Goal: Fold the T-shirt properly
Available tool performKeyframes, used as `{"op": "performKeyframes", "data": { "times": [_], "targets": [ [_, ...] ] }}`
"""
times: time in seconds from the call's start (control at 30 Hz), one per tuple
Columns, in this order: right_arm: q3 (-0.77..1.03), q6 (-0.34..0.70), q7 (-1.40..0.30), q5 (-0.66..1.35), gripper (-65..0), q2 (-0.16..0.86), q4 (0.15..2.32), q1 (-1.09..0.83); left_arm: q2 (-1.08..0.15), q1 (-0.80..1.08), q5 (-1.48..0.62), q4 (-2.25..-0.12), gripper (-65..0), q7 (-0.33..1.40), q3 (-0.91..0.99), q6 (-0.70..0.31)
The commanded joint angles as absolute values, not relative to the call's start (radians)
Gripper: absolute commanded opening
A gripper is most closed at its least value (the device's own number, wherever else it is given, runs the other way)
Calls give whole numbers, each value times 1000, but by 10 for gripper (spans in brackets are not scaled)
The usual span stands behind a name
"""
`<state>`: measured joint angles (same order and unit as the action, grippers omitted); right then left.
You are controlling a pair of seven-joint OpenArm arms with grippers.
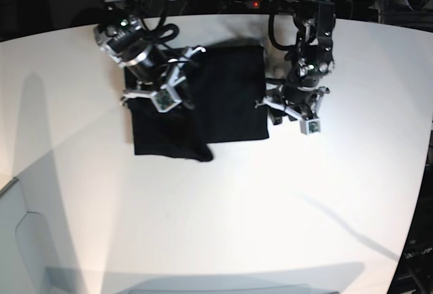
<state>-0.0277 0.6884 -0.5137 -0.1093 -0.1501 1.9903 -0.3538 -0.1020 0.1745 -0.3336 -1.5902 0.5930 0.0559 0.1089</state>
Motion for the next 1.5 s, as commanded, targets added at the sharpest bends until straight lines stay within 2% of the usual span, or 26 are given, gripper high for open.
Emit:
{"op": "performKeyframes", "data": {
  "times": [0.0,0.63,0.83,1.2,1.47],
  "targets": [
    [-47,698,-487,-88,-650,-156,1997,-337,-105,168,-335,-1604,-402,581,54,108],
    [-325,698,-484,-84,-650,-156,1761,-156,-108,176,-335,-1604,-402,581,53,108],
    [-332,698,-483,-82,-650,-157,1661,-110,-110,180,-335,-1623,-402,582,59,108],
    [-329,698,-481,-82,-650,-157,1693,-110,-156,265,-334,-1811,-402,590,70,111],
    [-334,698,-481,-82,-650,-157,1695,-110,-171,360,-335,-1851,-402,590,249,107]
  ]
}}
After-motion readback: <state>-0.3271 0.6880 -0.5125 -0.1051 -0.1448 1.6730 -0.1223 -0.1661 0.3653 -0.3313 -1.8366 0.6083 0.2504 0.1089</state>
